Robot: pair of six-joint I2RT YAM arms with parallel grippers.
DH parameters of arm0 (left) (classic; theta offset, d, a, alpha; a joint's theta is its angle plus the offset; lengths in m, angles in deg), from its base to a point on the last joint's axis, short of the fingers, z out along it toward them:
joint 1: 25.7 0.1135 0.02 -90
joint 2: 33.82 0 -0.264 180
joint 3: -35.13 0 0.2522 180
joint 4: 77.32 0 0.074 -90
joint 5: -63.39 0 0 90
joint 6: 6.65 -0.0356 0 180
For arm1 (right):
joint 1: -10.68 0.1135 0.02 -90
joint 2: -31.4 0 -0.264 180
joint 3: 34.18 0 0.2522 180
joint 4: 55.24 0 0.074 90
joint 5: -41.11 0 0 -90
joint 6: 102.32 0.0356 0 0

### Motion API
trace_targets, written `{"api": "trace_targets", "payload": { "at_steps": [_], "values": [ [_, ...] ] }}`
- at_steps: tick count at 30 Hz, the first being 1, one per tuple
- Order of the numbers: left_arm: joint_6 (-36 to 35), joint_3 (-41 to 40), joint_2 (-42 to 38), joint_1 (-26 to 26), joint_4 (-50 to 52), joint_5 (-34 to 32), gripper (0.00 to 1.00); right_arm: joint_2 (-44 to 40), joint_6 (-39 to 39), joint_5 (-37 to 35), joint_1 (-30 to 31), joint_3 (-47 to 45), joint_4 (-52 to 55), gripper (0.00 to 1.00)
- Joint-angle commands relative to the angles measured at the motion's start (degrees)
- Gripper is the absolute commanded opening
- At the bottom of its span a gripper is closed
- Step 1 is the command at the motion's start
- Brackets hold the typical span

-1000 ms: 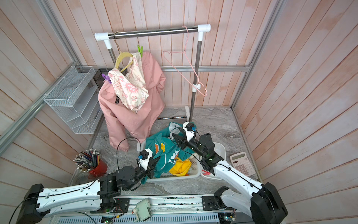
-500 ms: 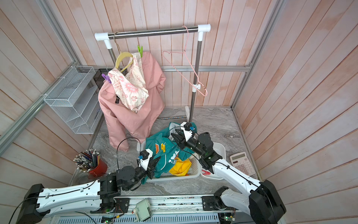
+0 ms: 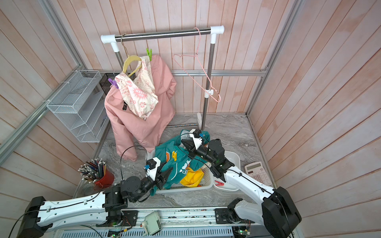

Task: Remove the clothespins securing jackets to the hanger
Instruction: Remove the clothespin from the hanger.

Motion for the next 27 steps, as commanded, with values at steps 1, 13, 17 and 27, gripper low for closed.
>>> {"api": "trace_targets", "payload": {
  "at_steps": [1,13,17,27],
  "values": [
    [0.86,0.79,-2.22,0.12,-0.07,-0.63,0.81,-0.76,0.76,-1.42,0.11,0.94,1.24,0.0],
    [1.89,14.41,2.98,9.43,11.51,11.55,0.89,0.3,0.83,-4.14,1.08,0.73,1.05,0.0],
    [1.83,18.64,9.4,13.04,13.28,17.11,0.82,0.38,0.87,-4.38,1.13,1.01,1.47,0.0],
    [1.13,22.5,15.41,14.55,14.46,18.6,0.63,0.34,0.76,-5.36,1.25,1.17,2.61,0.0]
  ]
}}
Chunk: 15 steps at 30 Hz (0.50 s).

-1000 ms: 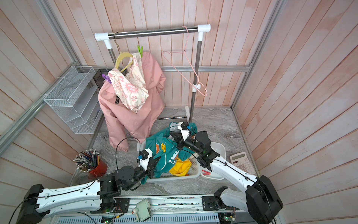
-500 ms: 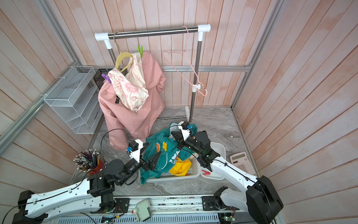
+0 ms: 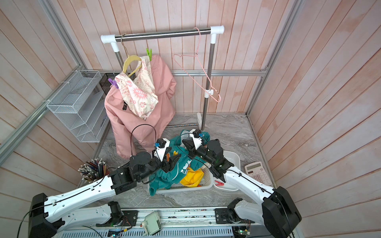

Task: Remove the clothespins securing jackets to the hanger
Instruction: Remove the clothespin from the hanger.

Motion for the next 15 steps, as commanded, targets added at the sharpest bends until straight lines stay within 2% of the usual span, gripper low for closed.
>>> {"api": "trace_targets", "payload": {
  "at_steps": [1,6,15],
  "values": [
    [-0.04,1.78,0.53,0.56,0.1,1.75,0.6,0.4,0.61,-0.97,0.35,1.17,0.38,0.0],
    [-0.16,3.22,2.05,1.24,1.21,2.64,0.5,0.37,0.52,-1.07,0.35,1.35,0.55,0.0],
    [-0.2,5.62,4.22,1.81,4.23,4.28,0.45,0.08,0.34,-2.21,0.35,1.04,0.37,0.0]
  ]
}}
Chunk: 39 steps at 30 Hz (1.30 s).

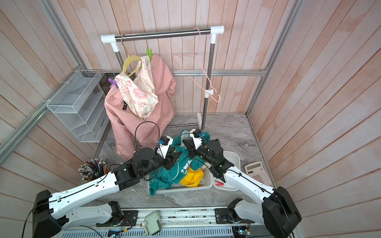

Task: Remove the clothespins securing jackets to the hanger
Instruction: Remove the clothespin from the hanger.

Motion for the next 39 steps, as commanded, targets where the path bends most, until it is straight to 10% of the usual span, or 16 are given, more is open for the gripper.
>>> {"api": "trace_targets", "payload": {
  "at_steps": [1,32,39],
  "values": [
    [-0.24,2.18,0.45,0.37,1.85,1.33,0.43,0.0,0.34,-1.36,0.37,0.98,0.21,0.0],
    [-0.65,2.81,-7.03,-0.25,-0.25,-1.53,0.0,1.67,0.29,-5.14,0.35,1.5,2.26,0.0],
    [-11.53,-1.35,-6.41,-17.11,-11.33,-16.04,0.0,3.24,2.53,-5.64,0.27,3.46,3.5,0.0]
  ]
}}
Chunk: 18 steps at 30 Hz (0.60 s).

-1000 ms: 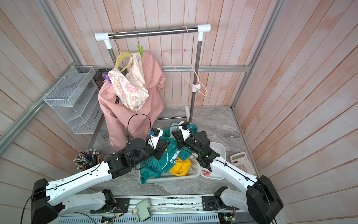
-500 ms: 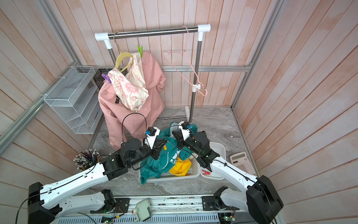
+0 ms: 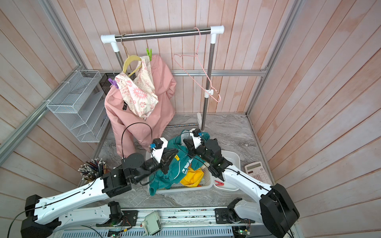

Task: Remove the clothespins securing jackets to the hanger
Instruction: Remove the clothespin from the hanger, then place the clothespin in the storage box.

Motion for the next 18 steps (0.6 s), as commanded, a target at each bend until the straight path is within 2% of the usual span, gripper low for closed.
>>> {"api": "trace_targets", "payload": {
  "at_steps": [1,6,10,18],
  "values": [
    [-7.84,-3.22,1.07,-7.53,-9.4,-9.68,0.0,1.1,1.86,-1.66,0.05,2.63,2.42,0.0],
    [-11.7,-7.47,6.63,-15.44,-23.05,-12.37,0.0,2.81,2.24,-0.64,-0.3,4.69,4.3,0.0],
    [-20.04,-9.78,14.57,-21.45,-37.19,-18.85,0.0,3.25,4.4,1.78,-1.9,5.62,4.72,0.0],
    [-23.6,-9.43,30.17,-21.92,-54.54,-19.64,0.0,3.3,6.56,5.93,-3.73,6.37,6.02,0.0]
  ]
}}
